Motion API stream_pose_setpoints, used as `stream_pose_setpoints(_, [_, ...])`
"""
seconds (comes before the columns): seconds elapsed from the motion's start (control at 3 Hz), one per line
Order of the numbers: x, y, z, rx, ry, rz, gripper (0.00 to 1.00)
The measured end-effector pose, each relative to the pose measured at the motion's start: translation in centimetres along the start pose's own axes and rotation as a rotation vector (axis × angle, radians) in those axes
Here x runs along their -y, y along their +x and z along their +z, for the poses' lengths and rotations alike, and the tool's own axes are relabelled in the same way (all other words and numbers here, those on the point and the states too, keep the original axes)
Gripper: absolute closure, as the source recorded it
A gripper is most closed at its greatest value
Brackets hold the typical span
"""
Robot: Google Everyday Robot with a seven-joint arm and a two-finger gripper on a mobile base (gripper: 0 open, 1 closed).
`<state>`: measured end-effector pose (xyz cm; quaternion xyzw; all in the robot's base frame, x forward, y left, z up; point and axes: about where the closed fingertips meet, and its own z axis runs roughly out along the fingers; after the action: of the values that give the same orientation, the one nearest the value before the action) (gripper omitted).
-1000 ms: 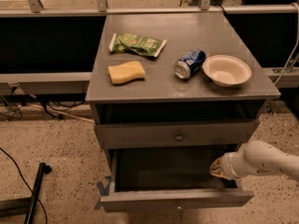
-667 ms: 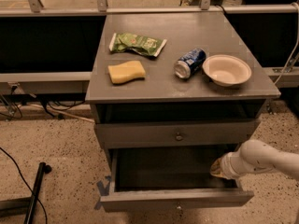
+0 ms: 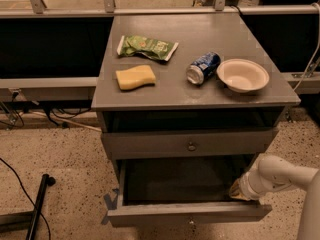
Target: Open middle drawer
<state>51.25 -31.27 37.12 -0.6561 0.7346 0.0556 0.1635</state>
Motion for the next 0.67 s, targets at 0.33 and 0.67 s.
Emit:
stream_pose_setpoints(0.33, [-2.1,0.8,0.0,0.014,-0.044,0.004,1.00])
stream_pose_setpoints(0.67, [-5.6,0.2,-1.6,0.070,-0.095,-0.028,1.00])
